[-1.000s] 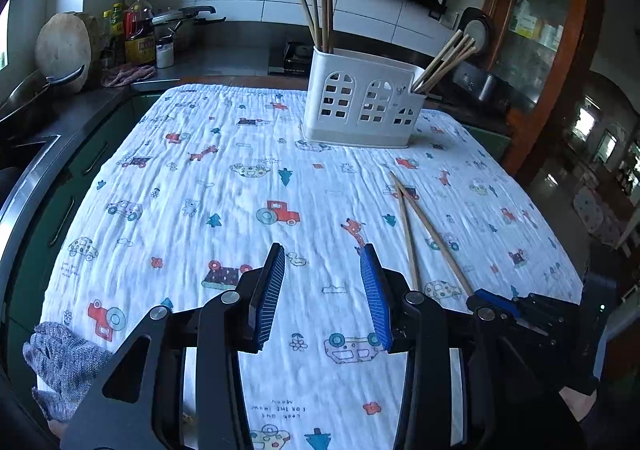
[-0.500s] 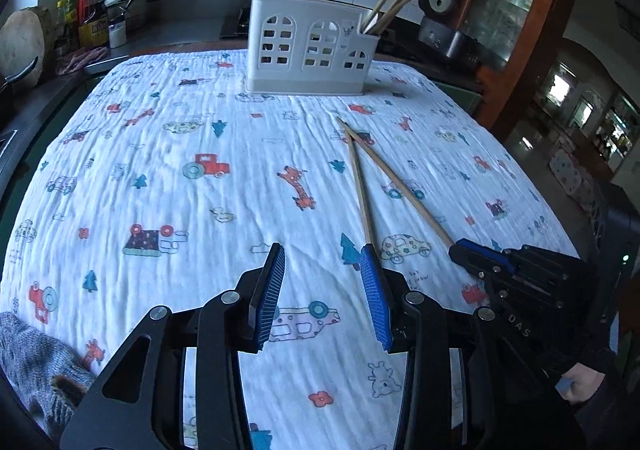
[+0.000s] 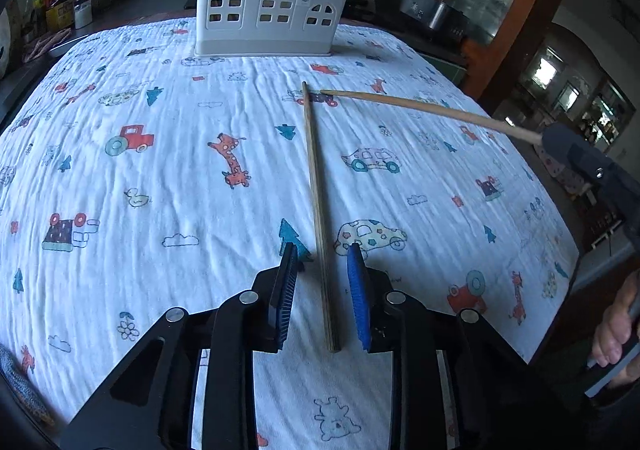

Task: Organize utensils
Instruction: 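Close the left tool on a chopstick while the right tool grasps the last one, then lift both chopsticks and carry them above the white holder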

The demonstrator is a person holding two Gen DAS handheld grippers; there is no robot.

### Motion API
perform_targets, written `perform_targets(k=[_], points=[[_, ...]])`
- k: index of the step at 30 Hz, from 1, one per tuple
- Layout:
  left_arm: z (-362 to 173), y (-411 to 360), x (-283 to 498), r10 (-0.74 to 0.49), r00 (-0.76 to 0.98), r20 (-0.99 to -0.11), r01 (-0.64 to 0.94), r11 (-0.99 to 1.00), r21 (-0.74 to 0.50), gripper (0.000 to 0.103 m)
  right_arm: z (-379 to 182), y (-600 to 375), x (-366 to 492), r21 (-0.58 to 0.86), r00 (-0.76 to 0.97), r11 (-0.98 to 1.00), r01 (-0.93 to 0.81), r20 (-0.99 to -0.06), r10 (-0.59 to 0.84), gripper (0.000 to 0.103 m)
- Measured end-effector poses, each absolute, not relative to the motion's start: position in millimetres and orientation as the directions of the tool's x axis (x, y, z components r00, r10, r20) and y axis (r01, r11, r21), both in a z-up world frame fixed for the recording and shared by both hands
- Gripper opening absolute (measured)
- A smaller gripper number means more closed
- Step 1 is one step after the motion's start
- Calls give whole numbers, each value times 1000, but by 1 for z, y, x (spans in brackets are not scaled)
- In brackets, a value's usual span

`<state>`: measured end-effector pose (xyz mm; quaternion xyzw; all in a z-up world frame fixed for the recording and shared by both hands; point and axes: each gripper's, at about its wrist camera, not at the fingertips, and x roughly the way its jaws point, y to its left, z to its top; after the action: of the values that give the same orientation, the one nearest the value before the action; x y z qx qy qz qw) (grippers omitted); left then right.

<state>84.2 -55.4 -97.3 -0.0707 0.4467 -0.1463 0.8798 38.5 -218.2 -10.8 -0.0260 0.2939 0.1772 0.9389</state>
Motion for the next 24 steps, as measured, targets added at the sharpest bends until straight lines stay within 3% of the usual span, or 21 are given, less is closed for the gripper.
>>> perform_targets(k=[6,15,24], points=[[-99,-60,89,-305,564,-767,193,952,-237,19,7,-221,38,38,789,936,-351,-526,317,7],[-97,-78,89,-178,592,-786,194,978,-75,7,24,-220,37,21,809,936,-352,-495,315,7],[-71,-57,85,-260,605,-752,199,965,-174,6,33,-221,45,9,805,932,-363,-501,318,7]])
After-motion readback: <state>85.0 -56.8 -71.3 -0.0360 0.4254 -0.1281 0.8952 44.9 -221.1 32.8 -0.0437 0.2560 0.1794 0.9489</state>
